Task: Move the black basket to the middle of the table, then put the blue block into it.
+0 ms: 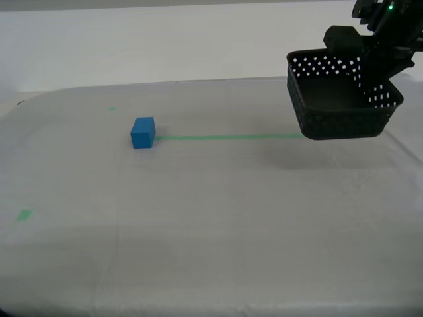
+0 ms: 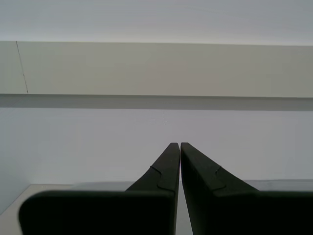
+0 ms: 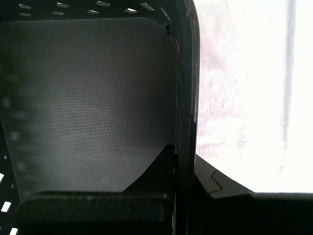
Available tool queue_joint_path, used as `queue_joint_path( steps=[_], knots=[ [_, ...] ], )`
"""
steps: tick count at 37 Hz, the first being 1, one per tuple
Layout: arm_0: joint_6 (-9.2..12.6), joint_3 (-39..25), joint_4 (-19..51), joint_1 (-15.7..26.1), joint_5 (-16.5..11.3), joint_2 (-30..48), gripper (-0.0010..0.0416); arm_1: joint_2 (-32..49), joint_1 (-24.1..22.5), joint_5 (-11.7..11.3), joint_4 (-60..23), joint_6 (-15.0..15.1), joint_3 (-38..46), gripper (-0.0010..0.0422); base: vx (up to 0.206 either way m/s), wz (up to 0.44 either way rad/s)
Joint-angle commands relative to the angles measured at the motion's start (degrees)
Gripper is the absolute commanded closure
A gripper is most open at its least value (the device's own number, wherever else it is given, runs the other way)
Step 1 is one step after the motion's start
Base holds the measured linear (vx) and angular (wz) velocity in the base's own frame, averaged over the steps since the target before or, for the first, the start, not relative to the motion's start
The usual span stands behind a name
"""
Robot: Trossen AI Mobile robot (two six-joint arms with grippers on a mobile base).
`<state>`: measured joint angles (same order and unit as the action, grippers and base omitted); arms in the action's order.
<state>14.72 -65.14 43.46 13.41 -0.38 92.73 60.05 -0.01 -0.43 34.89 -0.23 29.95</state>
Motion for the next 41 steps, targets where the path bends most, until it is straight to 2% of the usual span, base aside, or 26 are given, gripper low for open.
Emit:
queue_joint_path(
  steps=[1, 3, 6, 8, 18, 28, 36, 41],
  knots=[
    [0.3, -1.9, 1.2, 0.2, -0.2, 0.1, 0.0406, 0.0, 0.0, 0.0, 0.3, 0.1, 0.0, 0.0412, 0.0, 0.0],
    [0.6, -2.8, 1.8, 0.3, -0.2, 0.1, 0.0406, 0.0, 0.0, 0.0, 0.3, 0.1, 0.0, 0.0412, 0.0, 0.0],
    [2.2, -3.7, 3.2, 0.6, -0.6, 0.1, 0.0406, 0.0, 0.0, 0.0, 0.3, 0.1, 0.0, 0.0412, 0.0, 0.0],
    [2.8, -4.2, 4.1, 0.6, -1.7, 0.1, 0.0406, 0.0, 0.0, 0.0, 0.3, 0.1, 0.0, 0.0412, 0.0, 0.0],
    [4.6, -5.8, 7.3, 1.6, -4.7, 0.1, 0.0406, 0.0, 0.0, 0.0, 0.3, 0.1, 0.0, 0.0412, 0.0, 0.0],
    [5.7, -8.7, 8.3, 3.8, -5.0, 1.7, 0.0406, 0.0, 0.0, 0.0, 0.3, 0.1, 0.0, 0.0412, 0.0, 0.0],
    [6.0, -13.9, 8.7, 7.1, -4.9, 5.6, 0.0406, 0.0, 0.0, 0.0, 0.3, 0.1, 0.0, 0.0412, 0.0, 0.0],
    [7.0, -17.4, 8.7, 9.0, -4.9, 8.4, 0.0406, 0.0, 0.0, 0.0, 0.3, 0.1, 0.0, 0.0412, 0.0, 0.0]
  ],
)
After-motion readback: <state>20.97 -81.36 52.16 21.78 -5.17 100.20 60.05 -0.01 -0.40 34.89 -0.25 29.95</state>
